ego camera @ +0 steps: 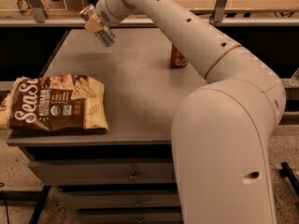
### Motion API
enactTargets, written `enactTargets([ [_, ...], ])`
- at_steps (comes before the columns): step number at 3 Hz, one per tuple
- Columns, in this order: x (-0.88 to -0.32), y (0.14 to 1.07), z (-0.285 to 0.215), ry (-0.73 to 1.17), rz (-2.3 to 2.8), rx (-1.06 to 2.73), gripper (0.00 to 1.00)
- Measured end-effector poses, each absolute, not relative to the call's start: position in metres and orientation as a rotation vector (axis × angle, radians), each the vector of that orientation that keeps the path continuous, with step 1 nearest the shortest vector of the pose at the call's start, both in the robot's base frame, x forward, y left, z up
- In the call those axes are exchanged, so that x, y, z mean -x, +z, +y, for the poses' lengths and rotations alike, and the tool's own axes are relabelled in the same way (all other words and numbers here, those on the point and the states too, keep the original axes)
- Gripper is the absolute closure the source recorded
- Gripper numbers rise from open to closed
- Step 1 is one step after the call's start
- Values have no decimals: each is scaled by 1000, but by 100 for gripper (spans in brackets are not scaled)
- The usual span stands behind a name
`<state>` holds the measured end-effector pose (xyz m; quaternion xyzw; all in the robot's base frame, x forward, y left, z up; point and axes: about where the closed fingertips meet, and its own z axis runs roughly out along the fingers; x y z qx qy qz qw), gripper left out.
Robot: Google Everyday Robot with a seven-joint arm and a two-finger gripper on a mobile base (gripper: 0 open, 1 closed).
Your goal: Knock redbull can over
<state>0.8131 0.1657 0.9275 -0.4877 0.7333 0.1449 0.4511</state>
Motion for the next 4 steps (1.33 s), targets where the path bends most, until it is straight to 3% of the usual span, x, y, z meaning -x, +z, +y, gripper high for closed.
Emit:
enactTargets([
  [1, -799, 919, 150, 213, 1890, 1368, 100],
  [2, -784, 904, 154, 144, 1921, 1556, 83],
  [4, -762, 878, 158, 142, 1961, 1800, 36],
])
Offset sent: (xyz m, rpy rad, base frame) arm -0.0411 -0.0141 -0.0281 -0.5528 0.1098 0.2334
